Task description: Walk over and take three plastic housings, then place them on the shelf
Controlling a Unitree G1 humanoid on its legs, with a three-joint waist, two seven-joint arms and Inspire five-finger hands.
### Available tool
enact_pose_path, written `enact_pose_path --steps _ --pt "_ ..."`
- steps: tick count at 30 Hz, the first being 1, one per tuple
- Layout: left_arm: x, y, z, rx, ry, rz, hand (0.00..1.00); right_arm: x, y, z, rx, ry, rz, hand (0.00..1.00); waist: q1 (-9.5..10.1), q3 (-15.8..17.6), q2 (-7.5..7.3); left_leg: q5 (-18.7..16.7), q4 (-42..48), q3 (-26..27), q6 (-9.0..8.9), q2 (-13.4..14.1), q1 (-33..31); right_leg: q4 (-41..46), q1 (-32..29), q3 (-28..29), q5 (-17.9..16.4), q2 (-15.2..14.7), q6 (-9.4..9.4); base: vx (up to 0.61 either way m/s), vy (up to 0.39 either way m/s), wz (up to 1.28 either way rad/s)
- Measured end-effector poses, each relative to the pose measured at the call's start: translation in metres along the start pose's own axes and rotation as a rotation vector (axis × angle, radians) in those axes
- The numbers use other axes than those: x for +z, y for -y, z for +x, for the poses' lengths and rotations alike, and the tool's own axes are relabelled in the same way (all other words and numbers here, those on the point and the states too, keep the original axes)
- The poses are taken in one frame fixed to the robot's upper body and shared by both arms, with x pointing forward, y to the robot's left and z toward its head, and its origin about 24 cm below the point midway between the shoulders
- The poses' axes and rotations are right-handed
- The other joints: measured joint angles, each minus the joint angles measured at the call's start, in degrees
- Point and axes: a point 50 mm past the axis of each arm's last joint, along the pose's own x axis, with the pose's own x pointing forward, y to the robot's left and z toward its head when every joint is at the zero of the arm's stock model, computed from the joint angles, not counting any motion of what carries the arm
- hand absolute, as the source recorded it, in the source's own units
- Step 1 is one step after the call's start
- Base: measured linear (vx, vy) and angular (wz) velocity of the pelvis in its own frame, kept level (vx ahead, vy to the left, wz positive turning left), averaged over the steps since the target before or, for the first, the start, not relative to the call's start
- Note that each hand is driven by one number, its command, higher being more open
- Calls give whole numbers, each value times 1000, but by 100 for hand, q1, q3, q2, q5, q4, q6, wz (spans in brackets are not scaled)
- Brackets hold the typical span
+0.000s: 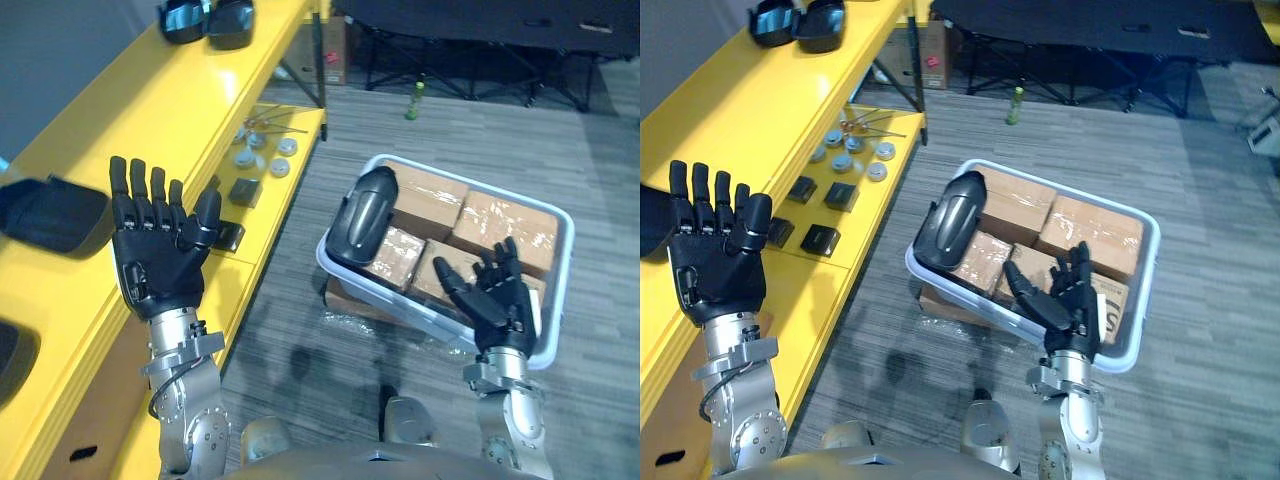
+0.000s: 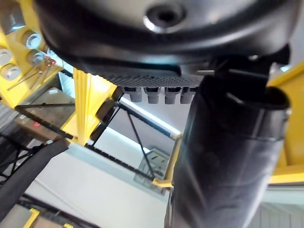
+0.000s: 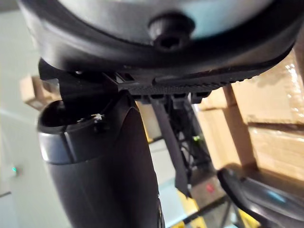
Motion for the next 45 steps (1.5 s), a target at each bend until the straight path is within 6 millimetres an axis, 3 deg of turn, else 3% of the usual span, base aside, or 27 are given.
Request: enact_pose_path --steps 2,5,7,9,11,14,18,20,25,31,34,35,41,45 --pt "-2 3 -1 -34 -14 -2 100 1 0 2 -4 3 -8 100 3 -65 77 -17 -310 63 62 -163 57 80 -111 58 13 41 22 -29 65 -28" --pt "-7 6 0 -91 -34 -23 100 -1 -11 25 -17 33 -35 100 34 -19 55 31 -878 34 -46 -396 67 111 -515 216 171 -81 211 -108 108 -22" --pt "-22 10 3 -143 -98 -25 100 -10 -14 52 -96 21 -91 100 106 141 -45 29 -726 55 -78 -560 -122 -74 -592 295 393 -206 345 -184 109 -10" --pt "-28 18 6 -204 -129 -27 100 -10 -14 81 -175 29 -110 100 241 469 -52 -131 -269 55 15 -610 -443 -403 -561 319 691 -284 422 -251 167 -8" --pt "-30 27 14 -263 -137 -24 100 4 -17 115 -246 54 -123 100 361 854 -28 -216 99 44 87 -621 -781 -754 -558 282 1001 -360 437 -252 163 1" --pt "-38 36 16 -305 -174 -38 100 27 -17 152 -297 89 -178 100 491 1016 69 -244 443 -119 129 -684 -1322 -1130 -659 46 1327 -419 400 -174 125 21" --pt "-55 42 10 -339 -252 -6 100 57 -15 187 -332 119 -213 100 707 1112 142 -161 546 -299 140 -727 -1628 -1178 -793 -136 1439 -430 466 -56 37 26" --pt "-67 42 7 -341 -299 -7 100 87 -19 205 -332 180 -226 100 807 1184 283 -96 533 -417 145 -742 -1798 -1171 -893 -326 1491 -438 437 -12 -10 21" --pt "-79 46 12 -341 -327 -5 100 130 -25 229 -335 244 -286 100 1005 1353 538 41 516 -622 131 -777 -2076 -980 -1158 -530 1504 -453 427 -34 -8 18" --pt "-87 53 10 -370 -362 -14 100 148 -37 242 -288 199 -390 100 1167 1485 642 124 502 -665 141 -845 -2166 -691 -1359 -709 1414 -560 309 -45 12 7" --pt "-98 57 5 -387 -426 -12 100 157 -32 248 -306 147 -494 100 1260 1530 719 175 502 -665 142 -877 -2209 -606 -1429 -755 1394 -609 301 -70 23 4" --pt "-101 57 3 -386 -449 -12 100 160 -31 250 -310 119 -522 0 1252 1542 746 195 501 -686 147 -905 -2210 -529 -1446 -791 1346 -645 310 -54 17 9" --pt "-104 56 -2 -371 -485 -3 100 166 -11 251 -378 -41 -718 0 1256 1544 757 261 518 -781 119 -920 -2161 -251 -1443 -887 1222 -688 260 -39 8 10" --pt "-104 55 -2 -365 -488 -1 100 161 -9 251 -364 -108 -827 0 1254 1544 757 287 473 -794 88 -892 -2031 -186 -1339 -945 1167 -682 210 -41 -1 1"
